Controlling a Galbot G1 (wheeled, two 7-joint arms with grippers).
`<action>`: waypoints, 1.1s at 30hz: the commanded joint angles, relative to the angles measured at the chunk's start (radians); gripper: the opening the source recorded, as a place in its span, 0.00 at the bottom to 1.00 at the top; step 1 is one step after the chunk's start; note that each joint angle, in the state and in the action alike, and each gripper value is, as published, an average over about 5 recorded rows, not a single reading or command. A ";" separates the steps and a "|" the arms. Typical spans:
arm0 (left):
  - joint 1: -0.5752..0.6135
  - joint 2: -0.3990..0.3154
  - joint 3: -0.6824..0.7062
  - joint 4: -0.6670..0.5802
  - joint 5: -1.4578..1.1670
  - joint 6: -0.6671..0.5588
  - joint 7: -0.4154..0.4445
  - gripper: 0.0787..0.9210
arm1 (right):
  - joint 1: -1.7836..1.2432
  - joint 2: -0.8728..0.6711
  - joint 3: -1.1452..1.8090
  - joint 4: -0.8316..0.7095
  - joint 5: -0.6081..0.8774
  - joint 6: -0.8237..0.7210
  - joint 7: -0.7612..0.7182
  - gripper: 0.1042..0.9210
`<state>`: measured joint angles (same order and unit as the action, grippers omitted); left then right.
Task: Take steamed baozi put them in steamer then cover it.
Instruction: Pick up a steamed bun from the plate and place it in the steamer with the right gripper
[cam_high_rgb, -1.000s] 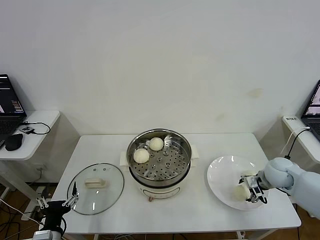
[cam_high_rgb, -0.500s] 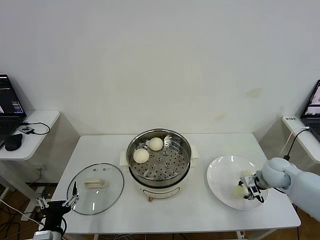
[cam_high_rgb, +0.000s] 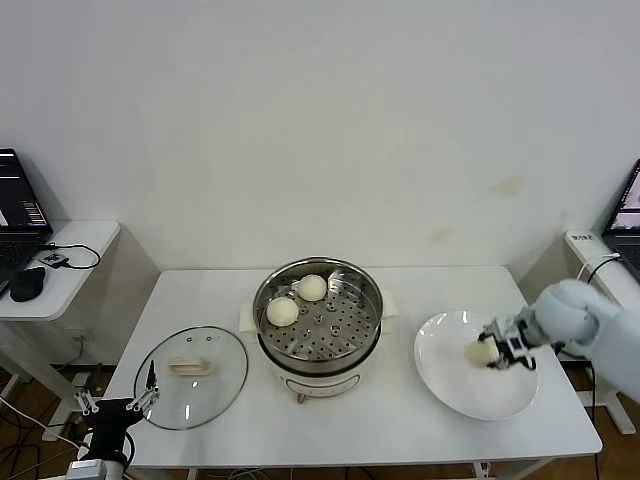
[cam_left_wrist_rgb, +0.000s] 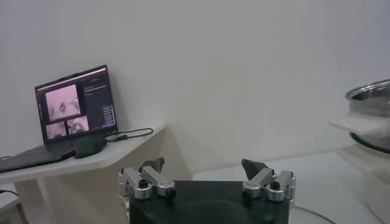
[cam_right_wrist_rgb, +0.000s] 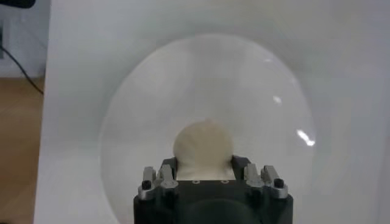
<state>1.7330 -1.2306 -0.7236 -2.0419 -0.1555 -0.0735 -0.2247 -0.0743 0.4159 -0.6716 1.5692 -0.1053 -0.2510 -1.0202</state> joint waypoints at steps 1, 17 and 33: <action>-0.001 0.004 0.003 -0.004 -0.001 -0.001 0.000 0.88 | 0.437 0.048 -0.171 -0.007 0.174 -0.014 -0.029 0.57; -0.003 0.004 -0.004 -0.001 -0.002 -0.001 0.000 0.88 | 0.706 0.470 -0.440 -0.031 0.378 0.022 0.078 0.57; -0.007 -0.003 -0.032 0.005 -0.008 -0.006 -0.001 0.88 | 0.563 0.698 -0.558 -0.103 0.208 0.268 0.048 0.58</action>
<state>1.7276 -1.2325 -0.7495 -2.0361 -0.1635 -0.0773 -0.2253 0.5139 0.9609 -1.1498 1.4908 0.1893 -0.1141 -0.9664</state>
